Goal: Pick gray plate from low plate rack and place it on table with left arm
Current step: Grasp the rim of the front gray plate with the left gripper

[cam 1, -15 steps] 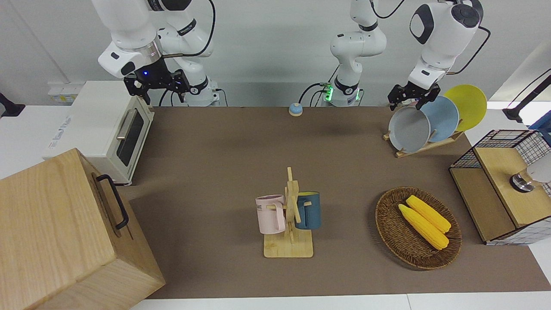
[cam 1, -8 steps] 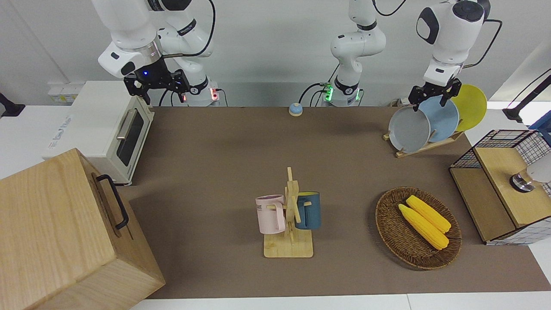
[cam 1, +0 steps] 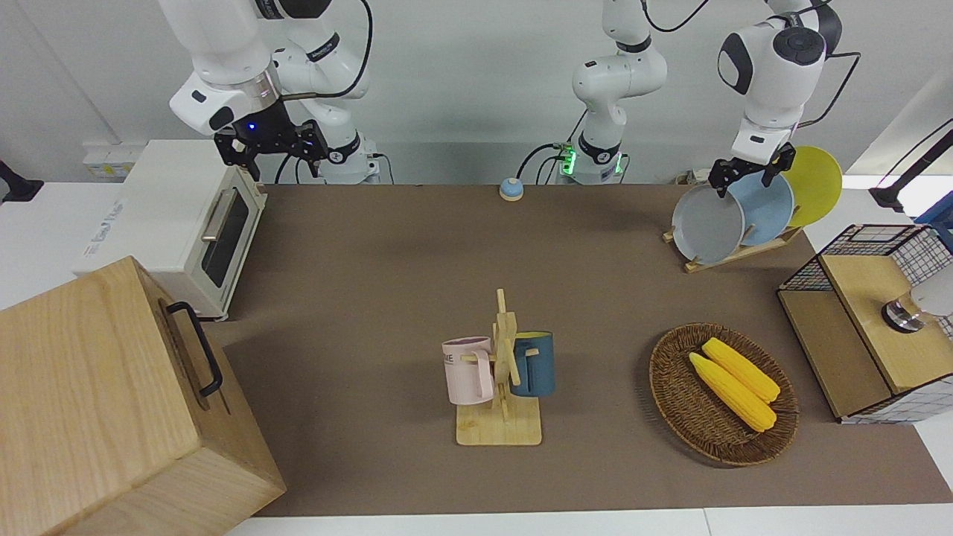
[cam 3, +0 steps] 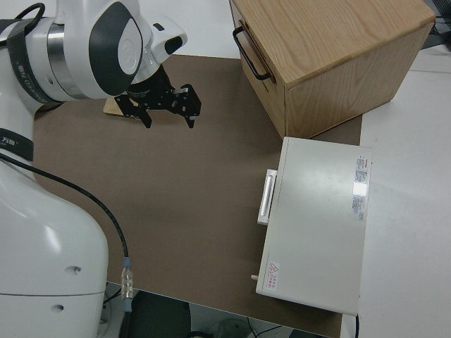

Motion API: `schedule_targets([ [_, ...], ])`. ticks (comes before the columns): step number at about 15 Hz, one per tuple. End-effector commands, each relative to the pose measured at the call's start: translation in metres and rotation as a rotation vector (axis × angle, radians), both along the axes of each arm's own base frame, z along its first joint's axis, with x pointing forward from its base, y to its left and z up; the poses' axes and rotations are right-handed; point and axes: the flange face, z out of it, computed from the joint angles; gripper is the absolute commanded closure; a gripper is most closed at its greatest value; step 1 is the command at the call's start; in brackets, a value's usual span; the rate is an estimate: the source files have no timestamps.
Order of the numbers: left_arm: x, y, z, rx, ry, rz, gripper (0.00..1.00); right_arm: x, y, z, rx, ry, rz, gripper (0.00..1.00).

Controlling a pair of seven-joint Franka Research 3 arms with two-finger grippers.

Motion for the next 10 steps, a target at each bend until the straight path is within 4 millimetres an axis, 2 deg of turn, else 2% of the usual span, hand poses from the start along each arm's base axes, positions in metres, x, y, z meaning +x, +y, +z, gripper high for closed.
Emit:
schedule_targets([
  [1, -0.003, 0.003, -0.019, 0.018, -0.006, 0.036, 0.02, -0.002, -0.003, 0.004, -0.008, 0.000, -0.016, 0.017],
  [5, 0.001, 0.004, -0.031, 0.017, -0.005, 0.075, 0.04, -0.002, -0.002, 0.004, -0.008, 0.000, -0.014, 0.017],
  [7, 0.002, 0.004, -0.033, 0.017, -0.005, 0.091, 0.15, -0.002, -0.002, 0.003, -0.008, 0.002, -0.014, 0.017],
  [10, 0.003, 0.004, -0.039, 0.019, -0.005, 0.134, 0.51, -0.002, -0.002, 0.003, -0.008, 0.002, -0.014, 0.017],
])
